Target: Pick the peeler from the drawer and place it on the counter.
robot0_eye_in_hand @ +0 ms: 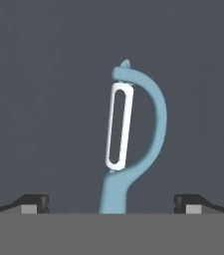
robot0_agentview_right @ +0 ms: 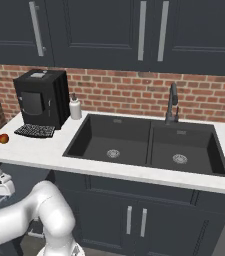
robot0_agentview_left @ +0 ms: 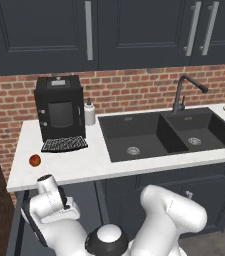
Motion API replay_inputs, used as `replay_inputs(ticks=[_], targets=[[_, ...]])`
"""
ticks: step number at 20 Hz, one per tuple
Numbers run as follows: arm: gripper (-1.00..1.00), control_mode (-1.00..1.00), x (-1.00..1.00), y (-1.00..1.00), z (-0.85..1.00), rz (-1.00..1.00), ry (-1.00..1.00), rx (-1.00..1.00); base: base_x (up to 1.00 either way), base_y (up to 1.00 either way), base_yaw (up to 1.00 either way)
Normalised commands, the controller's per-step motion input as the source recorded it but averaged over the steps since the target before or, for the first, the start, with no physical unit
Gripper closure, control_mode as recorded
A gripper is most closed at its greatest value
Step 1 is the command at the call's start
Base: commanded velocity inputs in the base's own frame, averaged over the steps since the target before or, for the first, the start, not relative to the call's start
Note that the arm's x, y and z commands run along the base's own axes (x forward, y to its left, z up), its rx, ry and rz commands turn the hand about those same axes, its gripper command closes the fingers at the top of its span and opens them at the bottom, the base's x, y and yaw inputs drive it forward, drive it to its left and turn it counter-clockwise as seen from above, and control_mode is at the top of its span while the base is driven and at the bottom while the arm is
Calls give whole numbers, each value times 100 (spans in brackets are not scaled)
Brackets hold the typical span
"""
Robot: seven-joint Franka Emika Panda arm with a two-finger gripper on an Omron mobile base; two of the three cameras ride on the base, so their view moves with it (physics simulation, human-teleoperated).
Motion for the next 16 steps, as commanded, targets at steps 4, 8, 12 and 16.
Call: replay_inputs(ticks=[4, 8, 12, 16], targets=[[-100, -100, 0, 0, -32, 0, 0, 0, 0, 0, 0], [-100, -100, 0, 0, -40, 0, 0, 0, 0, 0, 0], [100, -100, -3, 0, -41, 0, 0, 0, 0, 0, 0], [100, -100, -25, 0, -40, 0, -1, 0, 0, 0, 0]])
